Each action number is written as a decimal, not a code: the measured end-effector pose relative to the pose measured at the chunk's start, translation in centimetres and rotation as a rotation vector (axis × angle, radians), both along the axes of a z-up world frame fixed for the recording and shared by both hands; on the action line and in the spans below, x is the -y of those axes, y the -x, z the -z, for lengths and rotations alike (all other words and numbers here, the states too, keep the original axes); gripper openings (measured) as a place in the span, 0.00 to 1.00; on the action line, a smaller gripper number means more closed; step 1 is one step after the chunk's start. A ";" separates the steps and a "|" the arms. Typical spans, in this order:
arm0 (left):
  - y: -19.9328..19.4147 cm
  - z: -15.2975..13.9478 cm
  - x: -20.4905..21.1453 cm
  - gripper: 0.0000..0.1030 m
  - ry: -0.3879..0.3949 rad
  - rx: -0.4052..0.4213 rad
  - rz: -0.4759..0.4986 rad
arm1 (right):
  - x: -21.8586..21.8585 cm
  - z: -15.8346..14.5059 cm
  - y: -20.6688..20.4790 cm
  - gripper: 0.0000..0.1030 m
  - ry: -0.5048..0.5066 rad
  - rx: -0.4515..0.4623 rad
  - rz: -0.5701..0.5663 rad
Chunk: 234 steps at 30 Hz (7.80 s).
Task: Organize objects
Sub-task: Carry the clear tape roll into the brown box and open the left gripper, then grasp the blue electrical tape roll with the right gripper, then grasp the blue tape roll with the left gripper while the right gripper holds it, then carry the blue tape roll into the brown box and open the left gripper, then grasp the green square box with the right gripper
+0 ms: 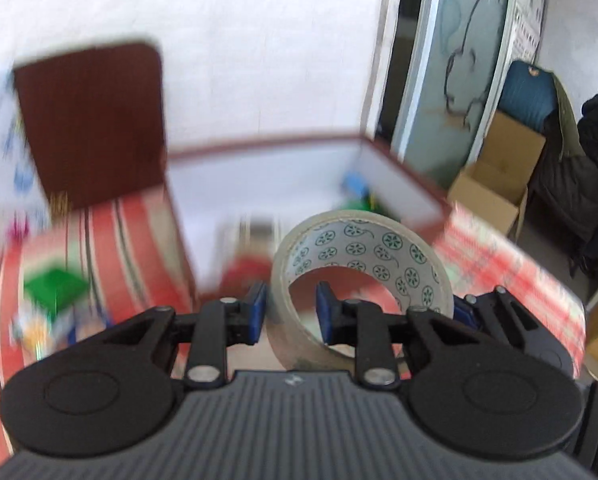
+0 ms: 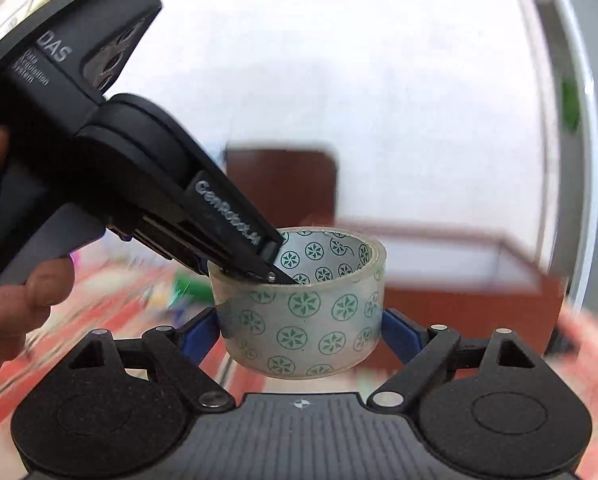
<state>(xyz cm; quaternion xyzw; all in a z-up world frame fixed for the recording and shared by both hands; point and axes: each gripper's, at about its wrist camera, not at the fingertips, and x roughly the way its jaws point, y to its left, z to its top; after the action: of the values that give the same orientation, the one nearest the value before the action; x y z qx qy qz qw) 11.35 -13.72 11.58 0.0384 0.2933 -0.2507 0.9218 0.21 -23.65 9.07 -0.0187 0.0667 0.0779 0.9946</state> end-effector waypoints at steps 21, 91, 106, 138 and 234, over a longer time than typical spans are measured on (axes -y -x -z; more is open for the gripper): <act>0.3 -1.6 -1.4 0.87 0.122 0.161 -0.058 | 1.3 1.6 -1.5 0.95 -0.101 -0.063 0.171; 6.5 8.4 -6.7 0.86 -0.063 -0.215 -0.190 | -4.6 4.8 0.9 0.64 0.095 -0.429 -0.148; 6.5 9.7 -5.8 0.87 -0.116 -0.272 -0.230 | -4.3 4.8 1.2 0.65 0.083 -0.423 -0.155; 6.5 10.0 -5.9 0.88 -0.132 -0.271 -0.247 | -4.7 4.8 1.8 0.66 0.085 -0.421 -0.164; 6.0 12.8 -29.5 0.90 0.006 -0.029 -0.873 | -9.6 1.4 -5.4 0.67 0.068 -0.380 -0.202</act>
<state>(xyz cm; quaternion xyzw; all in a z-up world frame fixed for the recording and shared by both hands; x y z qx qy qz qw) 5.32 15.80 -1.21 -0.0952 0.2943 0.1613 0.9372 5.58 -14.02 7.65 -0.0438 0.2533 0.1769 0.9501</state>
